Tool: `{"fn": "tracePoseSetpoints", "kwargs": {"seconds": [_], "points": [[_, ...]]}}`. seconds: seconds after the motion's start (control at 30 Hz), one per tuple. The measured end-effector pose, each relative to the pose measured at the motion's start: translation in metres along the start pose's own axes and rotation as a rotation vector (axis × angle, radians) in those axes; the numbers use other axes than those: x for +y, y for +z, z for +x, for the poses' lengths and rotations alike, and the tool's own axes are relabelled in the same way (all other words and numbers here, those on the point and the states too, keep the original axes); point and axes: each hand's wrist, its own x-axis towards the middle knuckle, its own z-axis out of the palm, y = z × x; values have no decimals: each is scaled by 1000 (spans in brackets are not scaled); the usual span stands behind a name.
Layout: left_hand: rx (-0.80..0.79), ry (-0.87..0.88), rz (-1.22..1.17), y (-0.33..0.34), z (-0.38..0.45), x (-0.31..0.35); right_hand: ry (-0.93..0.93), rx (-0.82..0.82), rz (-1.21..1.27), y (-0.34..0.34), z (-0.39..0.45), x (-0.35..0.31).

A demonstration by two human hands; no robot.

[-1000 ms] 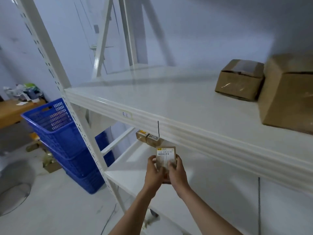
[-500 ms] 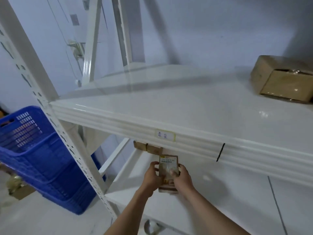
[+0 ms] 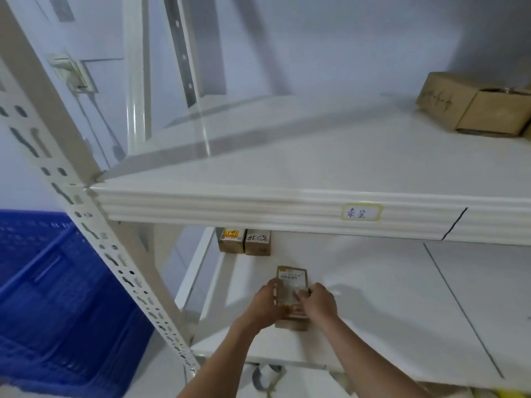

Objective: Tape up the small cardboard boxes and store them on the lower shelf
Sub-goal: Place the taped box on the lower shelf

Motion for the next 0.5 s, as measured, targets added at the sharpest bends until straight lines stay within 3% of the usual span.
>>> {"fn": "tracePoseSetpoints", "kwargs": {"seconds": [0.1,0.2,0.3,0.5], "points": [[100,89,309,1,-3,1,-62,9,-21,-6,-8,3],[131,260,488,0,-10,1,-245,76,-136,-15,-19,4],[91,403,596,3,-16,-4,-388,-64,-311,-12,-28,7],[51,469,653,9,-14,-13,-417,-221,-481,-1,-27,10]]}}
